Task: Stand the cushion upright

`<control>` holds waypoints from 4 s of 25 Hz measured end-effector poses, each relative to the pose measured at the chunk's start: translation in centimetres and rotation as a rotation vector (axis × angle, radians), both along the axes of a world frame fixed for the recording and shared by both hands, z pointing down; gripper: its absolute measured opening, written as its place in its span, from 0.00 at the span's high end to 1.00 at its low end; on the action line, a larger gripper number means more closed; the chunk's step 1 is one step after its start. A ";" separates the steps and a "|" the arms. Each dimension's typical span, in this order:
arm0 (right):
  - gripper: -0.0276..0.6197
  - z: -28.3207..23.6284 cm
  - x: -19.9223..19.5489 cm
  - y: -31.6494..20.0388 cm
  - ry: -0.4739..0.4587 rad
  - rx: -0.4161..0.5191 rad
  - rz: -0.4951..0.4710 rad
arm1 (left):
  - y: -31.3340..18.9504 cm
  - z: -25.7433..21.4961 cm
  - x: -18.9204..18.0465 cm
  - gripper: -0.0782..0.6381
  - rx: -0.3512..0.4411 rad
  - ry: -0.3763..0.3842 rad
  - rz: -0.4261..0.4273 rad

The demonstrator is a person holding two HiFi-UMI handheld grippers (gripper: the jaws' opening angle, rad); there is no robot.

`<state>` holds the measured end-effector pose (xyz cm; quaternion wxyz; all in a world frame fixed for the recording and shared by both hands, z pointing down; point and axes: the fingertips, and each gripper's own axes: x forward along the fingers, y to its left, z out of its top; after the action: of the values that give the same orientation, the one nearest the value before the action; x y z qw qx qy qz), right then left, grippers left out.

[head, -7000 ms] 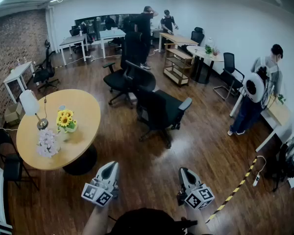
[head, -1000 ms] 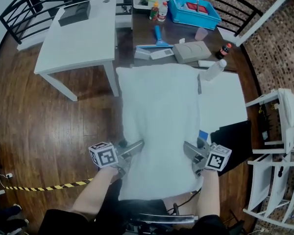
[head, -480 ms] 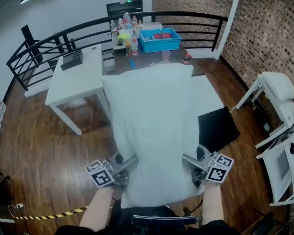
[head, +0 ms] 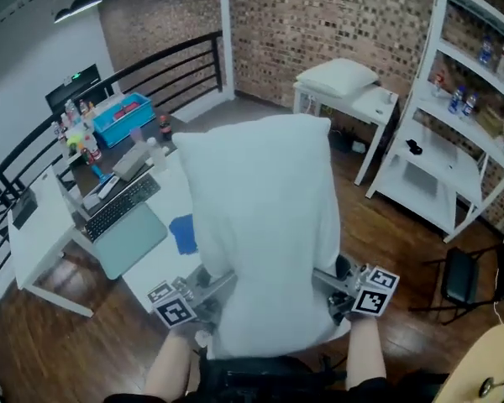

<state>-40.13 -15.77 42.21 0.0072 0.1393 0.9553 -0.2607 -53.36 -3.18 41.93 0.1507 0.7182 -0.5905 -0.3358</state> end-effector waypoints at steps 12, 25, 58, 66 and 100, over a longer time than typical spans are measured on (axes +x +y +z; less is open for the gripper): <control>0.40 -1.2 17.1 -5.4 -0.015 0.041 0.625 | -14.9 -2.5 12.4 0.46 0.063 -0.046 0.572; 0.40 0.0 25.4 0.6 0.003 0.068 1.086 | -17.2 -2.0 21.2 0.46 0.126 -0.032 1.037; 0.40 3.1 55.4 -4.4 -0.106 -0.031 1.236 | -25.4 0.0 51.3 0.46 0.025 0.015 1.212; 0.40 4.3 57.5 -13.4 -0.082 -0.036 1.242 | -34.6 1.5 53.5 0.46 0.052 0.038 1.215; 0.40 3.8 53.9 -68.3 -0.159 -0.069 0.939 | -84.1 0.1 47.4 0.46 0.057 0.019 0.929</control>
<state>13.82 -84.06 45.99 0.2019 -0.2881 0.9022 -0.2495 -5.97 -87.29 42.06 0.2706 0.9074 -0.1954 -0.2554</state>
